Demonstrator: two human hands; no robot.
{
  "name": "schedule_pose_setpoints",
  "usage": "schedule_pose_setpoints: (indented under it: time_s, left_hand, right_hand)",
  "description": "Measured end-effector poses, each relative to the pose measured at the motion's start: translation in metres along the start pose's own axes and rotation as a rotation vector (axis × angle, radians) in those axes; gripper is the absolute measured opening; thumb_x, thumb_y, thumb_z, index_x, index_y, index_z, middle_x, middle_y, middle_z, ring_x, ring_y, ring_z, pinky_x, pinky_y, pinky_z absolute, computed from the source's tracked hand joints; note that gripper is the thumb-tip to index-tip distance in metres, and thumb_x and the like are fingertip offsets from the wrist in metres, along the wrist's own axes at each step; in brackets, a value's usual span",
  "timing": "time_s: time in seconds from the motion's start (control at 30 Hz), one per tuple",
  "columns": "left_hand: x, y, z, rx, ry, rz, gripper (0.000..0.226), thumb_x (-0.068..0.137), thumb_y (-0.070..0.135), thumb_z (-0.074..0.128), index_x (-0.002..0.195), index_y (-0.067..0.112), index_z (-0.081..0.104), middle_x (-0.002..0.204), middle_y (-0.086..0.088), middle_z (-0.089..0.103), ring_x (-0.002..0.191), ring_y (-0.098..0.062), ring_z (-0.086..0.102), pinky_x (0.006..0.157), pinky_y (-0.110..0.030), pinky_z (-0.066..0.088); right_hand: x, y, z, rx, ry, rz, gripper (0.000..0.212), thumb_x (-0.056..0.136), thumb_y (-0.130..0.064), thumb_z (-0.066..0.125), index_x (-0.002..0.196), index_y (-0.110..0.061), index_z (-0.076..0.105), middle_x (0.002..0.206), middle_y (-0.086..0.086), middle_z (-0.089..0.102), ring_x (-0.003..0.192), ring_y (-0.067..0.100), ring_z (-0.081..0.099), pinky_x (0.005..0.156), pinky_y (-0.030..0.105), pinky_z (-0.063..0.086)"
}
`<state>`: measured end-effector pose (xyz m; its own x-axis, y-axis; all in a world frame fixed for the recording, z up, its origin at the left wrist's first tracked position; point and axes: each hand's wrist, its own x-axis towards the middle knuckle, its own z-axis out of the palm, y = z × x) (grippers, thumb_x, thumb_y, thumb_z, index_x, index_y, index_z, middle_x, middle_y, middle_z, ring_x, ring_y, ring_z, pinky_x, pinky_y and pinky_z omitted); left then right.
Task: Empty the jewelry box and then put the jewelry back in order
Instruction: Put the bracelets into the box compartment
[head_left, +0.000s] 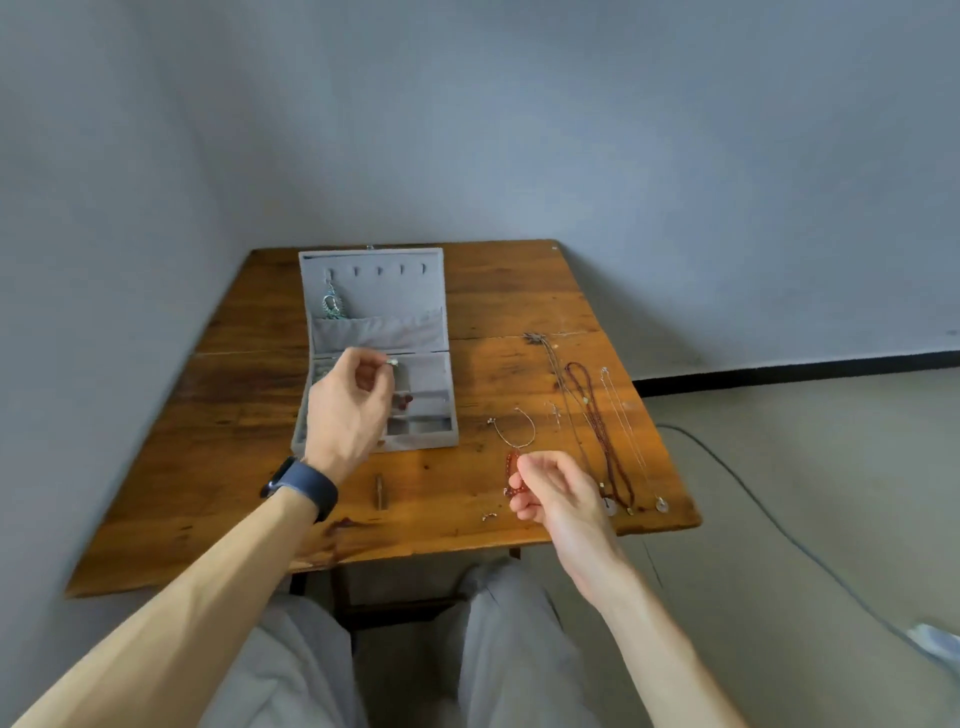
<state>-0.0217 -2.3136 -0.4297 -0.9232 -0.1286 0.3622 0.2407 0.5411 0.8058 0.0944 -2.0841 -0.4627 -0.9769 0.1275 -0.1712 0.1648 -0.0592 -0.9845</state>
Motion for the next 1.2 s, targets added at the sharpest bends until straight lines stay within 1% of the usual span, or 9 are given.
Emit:
schedule_pose_setpoints:
  time_s: [0.13,0.23,0.33,0.47,0.77,0.9,0.97,1.03,1.2]
  left_hand:
    - [-0.023,-0.04,-0.04,-0.006,0.105,-0.089,0.008,0.097,0.035,0.061,0.101,0.029,0.063,0.091,0.014,0.068,0.085,0.007,0.063,0.069,-0.015,0.049]
    - [-0.033,-0.068,-0.057,0.072,0.161,-0.132,0.009,0.099,0.032,0.058,0.105,0.028,0.063,0.103,0.011,0.067,0.098,-0.008,0.063,0.083,-0.03,0.051]
    - [-0.038,-0.089,-0.067,0.147,0.208,-0.224,0.007,0.099,0.027,0.055,0.104,0.031,0.057,0.104,0.011,0.06,0.105,-0.014,0.058,0.087,-0.029,0.044]
    - [-0.047,-0.108,-0.069,0.295,0.162,-0.308,0.008,0.1,0.021,0.05,0.103,0.023,0.057,0.099,0.002,0.062,0.099,-0.019,0.059,0.08,-0.034,0.05]
    - [-0.049,-0.104,-0.068,0.463,0.114,-0.238,0.014,0.1,0.02,0.048,0.105,0.019,0.061,0.103,0.001,0.064,0.1,-0.016,0.056,0.087,-0.028,0.045]
    - [-0.048,-0.104,-0.067,0.468,0.12,-0.237,0.016,0.1,0.019,0.048,0.108,0.018,0.062,0.107,0.001,0.064,0.103,-0.016,0.056,0.091,-0.028,0.042]
    - [-0.048,-0.106,-0.067,0.484,0.123,-0.235,0.017,0.1,0.02,0.047,0.109,0.019,0.062,0.109,0.002,0.063,0.105,-0.016,0.055,0.092,-0.027,0.04]
    - [-0.048,-0.108,-0.066,0.491,0.122,-0.242,0.018,0.1,0.021,0.046,0.109,0.02,0.062,0.109,0.003,0.063,0.106,-0.015,0.054,0.092,-0.027,0.038]
    - [-0.048,-0.11,-0.066,0.499,0.116,-0.237,0.017,0.1,0.022,0.047,0.109,0.021,0.061,0.111,0.004,0.062,0.108,-0.015,0.054,0.095,-0.028,0.039]
  right_hand:
    - [0.017,-0.027,0.017,-0.126,-0.037,-0.084,0.013,0.096,-0.023,0.067,0.108,-0.021,0.064,0.086,-0.002,0.073,0.075,0.011,0.07,0.068,0.021,0.055]
    - [0.037,-0.04,0.034,-0.172,-0.04,-0.121,0.008,0.098,-0.018,0.063,0.106,-0.02,0.064,0.087,-0.001,0.074,0.075,0.011,0.07,0.067,0.023,0.056]
    - [0.06,-0.048,0.053,-0.231,-0.027,-0.142,0.008,0.098,-0.018,0.062,0.104,-0.022,0.064,0.088,-0.003,0.075,0.074,0.01,0.071,0.068,0.023,0.057]
    - [0.092,-0.053,0.076,-0.275,-0.036,-0.127,0.009,0.098,-0.017,0.062,0.106,-0.021,0.064,0.091,0.001,0.074,0.073,0.009,0.07,0.068,0.023,0.056]
    - [0.163,-0.05,0.119,-0.55,-0.048,-0.131,0.005,0.098,-0.019,0.062,0.098,-0.024,0.062,0.093,0.0,0.074,0.074,0.008,0.07,0.065,0.025,0.054]
    - [0.183,-0.045,0.131,-0.626,-0.054,-0.151,0.006,0.095,-0.024,0.065,0.093,-0.029,0.063,0.086,-0.006,0.075,0.07,0.007,0.071,0.074,0.033,0.059]
    - [0.189,-0.043,0.131,-0.764,-0.042,-0.184,0.004,0.094,-0.027,0.065,0.091,-0.03,0.064,0.084,-0.011,0.075,0.074,0.007,0.071,0.078,0.037,0.059]
    - [0.194,-0.04,0.124,-0.998,-0.009,-0.238,0.002,0.093,-0.029,0.065,0.092,-0.03,0.066,0.091,-0.012,0.074,0.086,0.013,0.068,0.08,0.03,0.052]
    - [0.203,-0.033,0.113,-1.349,-0.029,-0.362,0.017,0.094,-0.026,0.065,0.105,-0.021,0.077,0.108,0.007,0.068,0.105,0.03,0.063,0.086,0.034,0.052]
